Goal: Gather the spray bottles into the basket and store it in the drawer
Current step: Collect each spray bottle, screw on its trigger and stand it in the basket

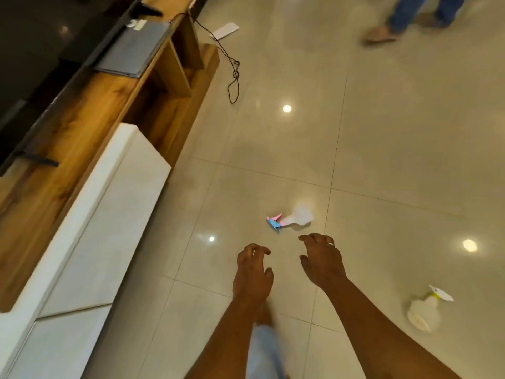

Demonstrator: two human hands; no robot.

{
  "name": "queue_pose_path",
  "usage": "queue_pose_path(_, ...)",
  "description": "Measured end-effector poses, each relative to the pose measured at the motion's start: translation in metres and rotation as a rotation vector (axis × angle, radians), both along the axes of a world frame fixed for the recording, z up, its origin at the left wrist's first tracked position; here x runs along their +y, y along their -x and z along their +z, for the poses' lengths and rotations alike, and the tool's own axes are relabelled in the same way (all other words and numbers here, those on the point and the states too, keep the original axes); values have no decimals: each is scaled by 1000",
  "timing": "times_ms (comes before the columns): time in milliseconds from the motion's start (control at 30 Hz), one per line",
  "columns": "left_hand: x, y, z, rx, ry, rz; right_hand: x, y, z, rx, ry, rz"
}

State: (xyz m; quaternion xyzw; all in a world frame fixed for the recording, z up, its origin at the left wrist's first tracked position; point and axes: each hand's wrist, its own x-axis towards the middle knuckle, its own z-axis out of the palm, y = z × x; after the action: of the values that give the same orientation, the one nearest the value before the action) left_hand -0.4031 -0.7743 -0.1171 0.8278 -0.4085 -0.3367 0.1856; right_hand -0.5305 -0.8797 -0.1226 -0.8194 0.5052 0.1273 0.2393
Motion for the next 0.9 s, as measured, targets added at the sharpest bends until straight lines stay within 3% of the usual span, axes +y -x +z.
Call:
queue_pose_path(333,-86,-37,-104,155,-240,-14,-83,-33,-114,151,-21,190)
queue_pose_path(567,-128,-32,-172,288,-358,169,-133,-47,-186,283,-23,373)
queue_pose_path(900,-177,-41,-330,347,-436,187,-181,-73,-343,539,29,852)
